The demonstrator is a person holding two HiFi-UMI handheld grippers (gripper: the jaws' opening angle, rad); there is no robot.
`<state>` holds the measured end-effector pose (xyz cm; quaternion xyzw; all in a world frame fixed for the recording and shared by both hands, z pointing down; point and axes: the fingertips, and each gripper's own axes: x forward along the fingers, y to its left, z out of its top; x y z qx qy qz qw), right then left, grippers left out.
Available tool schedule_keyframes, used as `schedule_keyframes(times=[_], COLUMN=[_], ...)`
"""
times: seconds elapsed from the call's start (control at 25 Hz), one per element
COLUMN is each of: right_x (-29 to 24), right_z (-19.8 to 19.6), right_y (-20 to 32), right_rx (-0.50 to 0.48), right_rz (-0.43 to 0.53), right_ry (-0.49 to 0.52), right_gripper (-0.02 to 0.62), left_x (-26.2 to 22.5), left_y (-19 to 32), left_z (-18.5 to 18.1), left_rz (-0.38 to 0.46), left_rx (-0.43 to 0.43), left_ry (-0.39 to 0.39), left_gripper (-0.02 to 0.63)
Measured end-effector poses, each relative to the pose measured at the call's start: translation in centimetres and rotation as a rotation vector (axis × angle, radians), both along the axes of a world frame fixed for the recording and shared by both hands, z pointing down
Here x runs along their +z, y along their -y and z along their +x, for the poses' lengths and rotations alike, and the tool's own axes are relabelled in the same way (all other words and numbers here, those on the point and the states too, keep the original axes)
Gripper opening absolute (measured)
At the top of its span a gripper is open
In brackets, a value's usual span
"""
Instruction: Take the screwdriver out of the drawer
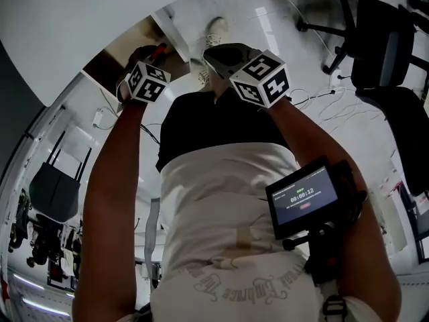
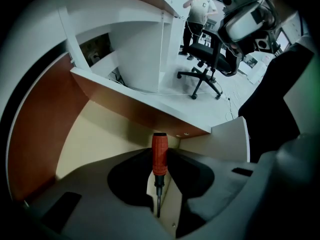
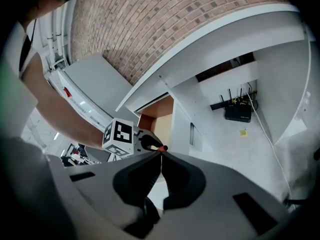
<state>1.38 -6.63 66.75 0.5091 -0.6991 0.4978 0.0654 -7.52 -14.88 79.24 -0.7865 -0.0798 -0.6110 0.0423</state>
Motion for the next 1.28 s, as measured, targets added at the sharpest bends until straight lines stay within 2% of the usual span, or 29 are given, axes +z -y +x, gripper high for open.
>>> schedule_keyframes(times=[0.4, 0.52, 0.76, 1.0, 1.28], right_x=[-0.4, -0.7, -1.2, -2.5, -3.0], right_z=[1.2, 1.2, 1.0, 0.2, -0.5], right_y=[0.6, 1.4, 2.3, 3.4, 3.8], right_rx=[0.035, 0.013, -0.031, -0.060, -0.100], right_rz=[0.011, 0.018, 0.019, 0.006, 0.003], right_ry=[0.006, -0.006, -0.031, -0.035, -0.050], right_gripper=[0.023, 0.023, 0.023, 0.023, 0.023], left_x=[-3.7, -5.1, -7.7, -10.3, -12.4], left_y=[-0.2, 0.1, 0.2, 0.7, 1.2], left_z=[1.6, 1.6, 1.4, 0.2, 0.3], left_rz=[0.029, 0.035, 0.029, 0.021, 0.031], left_rx=[-0.043, -0.051, -0.124, -0.180, -0.260], left_ry=[-0.110, -0.142, -0.219, -0.249, -0.315], left_gripper=[0.109, 0.109, 0.109, 0.109, 0.109])
